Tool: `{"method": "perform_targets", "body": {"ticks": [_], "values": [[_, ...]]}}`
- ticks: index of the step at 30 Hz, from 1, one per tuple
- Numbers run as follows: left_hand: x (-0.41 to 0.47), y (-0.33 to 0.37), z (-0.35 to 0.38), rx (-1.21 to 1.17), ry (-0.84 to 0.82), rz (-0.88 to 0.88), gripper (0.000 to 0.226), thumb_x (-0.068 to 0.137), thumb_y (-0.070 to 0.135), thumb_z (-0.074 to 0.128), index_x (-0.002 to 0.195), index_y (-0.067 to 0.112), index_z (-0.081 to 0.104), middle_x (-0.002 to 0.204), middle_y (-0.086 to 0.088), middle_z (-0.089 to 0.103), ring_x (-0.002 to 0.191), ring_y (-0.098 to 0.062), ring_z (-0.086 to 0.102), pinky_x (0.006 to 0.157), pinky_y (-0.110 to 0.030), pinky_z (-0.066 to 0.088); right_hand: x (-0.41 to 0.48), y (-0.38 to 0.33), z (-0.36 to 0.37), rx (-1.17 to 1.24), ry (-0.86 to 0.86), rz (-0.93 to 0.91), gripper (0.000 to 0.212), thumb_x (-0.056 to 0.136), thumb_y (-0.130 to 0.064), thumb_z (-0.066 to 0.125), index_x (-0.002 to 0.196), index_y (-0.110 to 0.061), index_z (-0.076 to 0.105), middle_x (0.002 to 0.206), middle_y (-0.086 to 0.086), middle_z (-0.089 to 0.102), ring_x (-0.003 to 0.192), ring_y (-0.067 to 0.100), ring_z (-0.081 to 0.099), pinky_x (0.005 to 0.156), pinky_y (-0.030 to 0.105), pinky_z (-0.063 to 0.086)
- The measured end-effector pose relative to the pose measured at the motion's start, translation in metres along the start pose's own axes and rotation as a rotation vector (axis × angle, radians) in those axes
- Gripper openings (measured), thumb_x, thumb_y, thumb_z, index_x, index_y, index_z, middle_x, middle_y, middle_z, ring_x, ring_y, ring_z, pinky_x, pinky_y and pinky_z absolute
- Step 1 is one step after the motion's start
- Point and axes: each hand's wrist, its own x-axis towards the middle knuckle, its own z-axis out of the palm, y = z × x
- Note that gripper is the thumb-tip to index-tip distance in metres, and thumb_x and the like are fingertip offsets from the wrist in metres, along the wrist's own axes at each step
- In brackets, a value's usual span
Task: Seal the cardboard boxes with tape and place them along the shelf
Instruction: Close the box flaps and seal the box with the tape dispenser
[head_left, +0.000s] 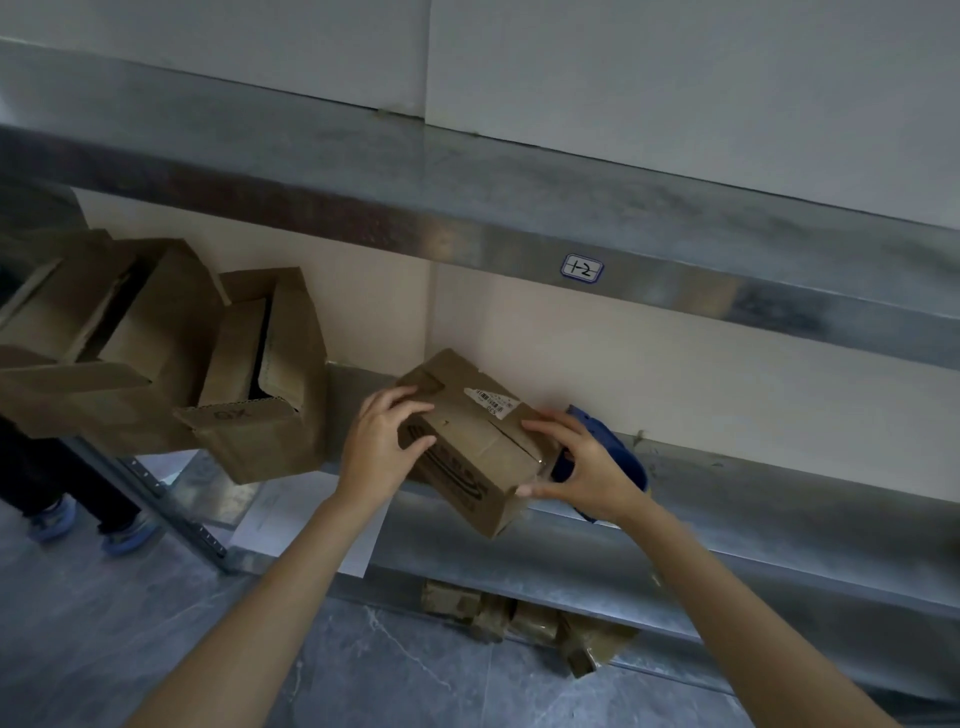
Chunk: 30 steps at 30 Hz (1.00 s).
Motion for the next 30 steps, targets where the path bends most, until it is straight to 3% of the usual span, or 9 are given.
{"method": "perform_targets", "body": {"ticks": [3,7,10,13,20,23,27,30], "values": [[-0.004,0.002,0.005,0.065,0.031,-0.014,0.044,0.079,0.02,0.081,0.121,0.019,0.069,0.124,0.002,0.052,0.118,-0.018,0.045,0.095,-0.03,0.046,-0.003,0.001,0.007,-0.059,0.063,-0.044,0.088,0.058,-0.053,0.084,0.136,-0.027,0.053,0.144,-0.01,0.033,0.129,-0.001,0.029,0.096,-0.003,0.021],[-0.01,0.008,0.012,-0.098,-0.035,-0.082,0.046,0.087,0.026,0.074,0.13,0.017,0.061,0.122,0.01,0.04,0.11,-0.001,0.042,0.088,-0.007,0.038,-0.002,-0.003,0.017,-0.068,0.166,-0.029,0.08,0.06,-0.038,0.09,0.131,-0.025,0.057,0.14,-0.006,0.039,0.125,0.005,0.036,0.095,0.001,0.027],[-0.015,0.013,0.017,-0.171,-0.111,-0.09,0.054,0.086,0.036,0.073,0.135,0.02,0.056,0.14,0.007,0.038,0.124,0.0,0.036,0.102,-0.021,0.039,0.0,-0.008,0.024,-0.074,0.226,-0.027,0.073,0.062,-0.035,0.089,0.128,-0.023,0.061,0.139,-0.001,0.044,0.124,0.012,0.042,0.102,0.021,0.039],[-0.017,0.013,0.02,-0.188,-0.23,-0.123,0.072,0.084,0.048,0.072,0.146,0.027,0.041,0.159,0.011,0.02,0.139,-0.005,0.024,0.109,-0.028,0.026,0.002,-0.014,0.029,-0.095,0.247,-0.017,0.066,0.067,-0.033,0.087,0.127,-0.024,0.062,0.139,0.001,0.045,0.125,0.016,0.045,0.103,0.033,0.045],[-0.008,0.002,0.013,-0.162,-0.3,-0.143,0.08,0.081,0.057,0.071,0.149,0.038,0.034,0.162,0.02,0.011,0.147,-0.011,0.019,0.111,-0.039,0.027,0.002,-0.014,0.029,-0.052,0.185,-0.048,0.053,0.079,-0.03,0.079,0.128,-0.021,0.061,0.14,-0.001,0.042,0.126,0.012,0.043,0.103,0.03,0.046],[-0.008,-0.001,0.008,-0.143,-0.297,-0.12,0.078,0.08,0.056,0.072,0.148,0.036,0.038,0.161,0.018,0.016,0.146,-0.01,0.022,0.109,-0.034,0.027,0.001,-0.013,0.025,-0.034,0.151,-0.055,0.047,0.084,-0.038,0.073,0.127,-0.023,0.061,0.137,-0.006,0.044,0.123,0.008,0.045,0.102,0.026,0.045],[-0.012,0.003,0.003,-0.04,-0.222,-0.069,0.072,0.085,0.052,0.069,0.148,0.032,0.039,0.158,0.015,0.026,0.141,-0.011,0.032,0.102,-0.03,0.033,-0.002,-0.002,0.018,-0.061,0.242,-0.045,0.046,0.091,-0.051,0.056,0.127,-0.023,0.06,0.124,-0.009,0.054,0.113,0.007,0.053,0.095,0.023,0.046],[-0.015,0.003,-0.005,0.094,-0.123,-0.032,0.067,0.09,0.049,0.064,0.148,0.026,0.04,0.152,0.007,0.039,0.137,-0.016,0.04,0.105,-0.036,0.04,-0.005,0.019,0.007,-0.251,0.326,0.013,0.041,0.096,-0.039,0.057,0.132,-0.019,0.056,0.13,0.003,0.056,0.118,0.019,0.053,0.092,0.029,0.046]]}}
